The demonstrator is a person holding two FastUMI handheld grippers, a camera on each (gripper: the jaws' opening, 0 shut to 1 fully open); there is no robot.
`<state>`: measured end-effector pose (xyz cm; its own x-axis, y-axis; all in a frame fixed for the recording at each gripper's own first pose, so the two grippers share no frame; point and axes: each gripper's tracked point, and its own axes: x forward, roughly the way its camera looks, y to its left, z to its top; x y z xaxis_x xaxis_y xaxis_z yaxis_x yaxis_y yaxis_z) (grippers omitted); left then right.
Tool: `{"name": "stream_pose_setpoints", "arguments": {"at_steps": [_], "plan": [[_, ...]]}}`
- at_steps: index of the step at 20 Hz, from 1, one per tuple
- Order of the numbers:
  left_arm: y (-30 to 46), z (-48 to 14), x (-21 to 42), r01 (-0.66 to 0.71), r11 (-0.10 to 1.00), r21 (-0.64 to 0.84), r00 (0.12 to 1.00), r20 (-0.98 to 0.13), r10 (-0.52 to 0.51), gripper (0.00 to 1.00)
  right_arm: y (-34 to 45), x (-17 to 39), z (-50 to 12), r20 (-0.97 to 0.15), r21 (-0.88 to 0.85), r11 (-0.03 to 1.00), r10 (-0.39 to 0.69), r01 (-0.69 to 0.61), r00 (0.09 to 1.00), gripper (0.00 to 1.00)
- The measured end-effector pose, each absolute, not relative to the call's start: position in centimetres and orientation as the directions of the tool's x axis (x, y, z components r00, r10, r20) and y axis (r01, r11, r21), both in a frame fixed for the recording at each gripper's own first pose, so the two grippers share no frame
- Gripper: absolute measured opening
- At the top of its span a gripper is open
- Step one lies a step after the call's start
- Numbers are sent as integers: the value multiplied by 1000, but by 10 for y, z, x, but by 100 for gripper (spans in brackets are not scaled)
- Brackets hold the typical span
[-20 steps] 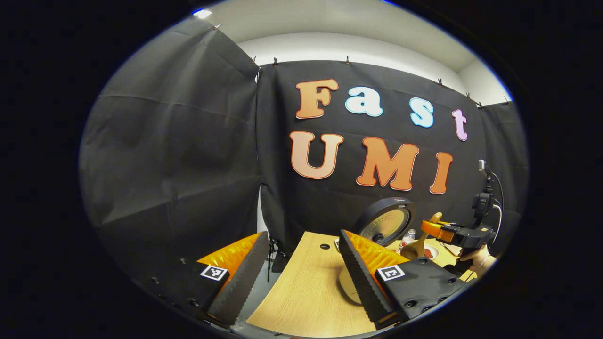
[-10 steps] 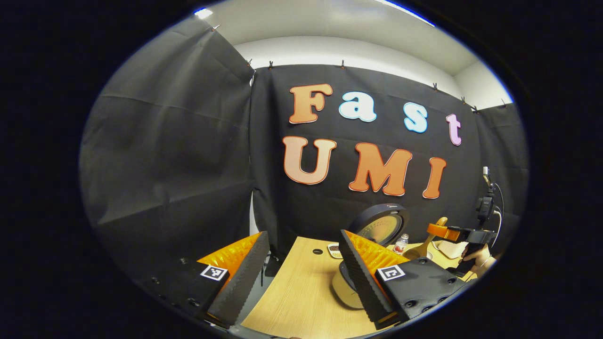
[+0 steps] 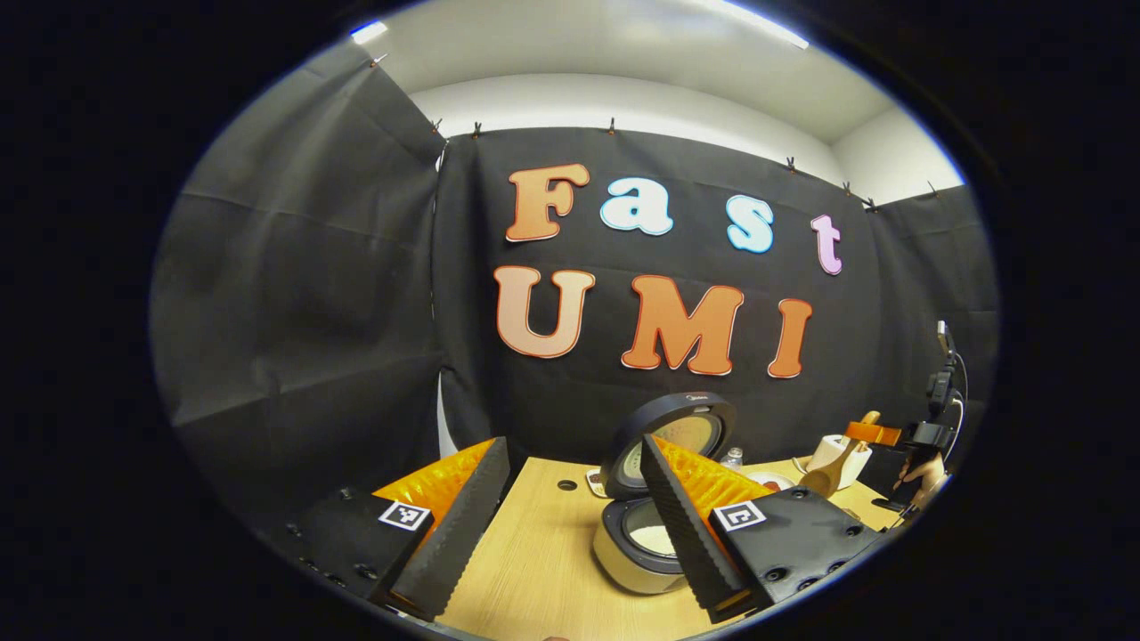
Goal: Close the left gripper, press the button to open the rice cooker; take a wooden spoon from the chopstick holder with the right hand, scoop a spoonful of rice and pour it into the rice cooker, then put the wooden spoon back into the chopstick holder.
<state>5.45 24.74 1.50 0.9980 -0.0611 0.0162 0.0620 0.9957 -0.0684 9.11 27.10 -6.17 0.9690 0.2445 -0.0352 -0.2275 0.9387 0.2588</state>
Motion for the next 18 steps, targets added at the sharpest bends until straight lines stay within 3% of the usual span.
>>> {"name": "stream_pose_setpoints", "arguments": {"at_steps": [9,18], "plan": [[223,19,53,-1,997,-74,1000,24,2,100,129,94,-90,-91,282,958,80,-51,993,17],[210,35,26,-99,989,-110,993,50,105,99,97,122,-181,-246,337,942,99,-10,964,17]]}}
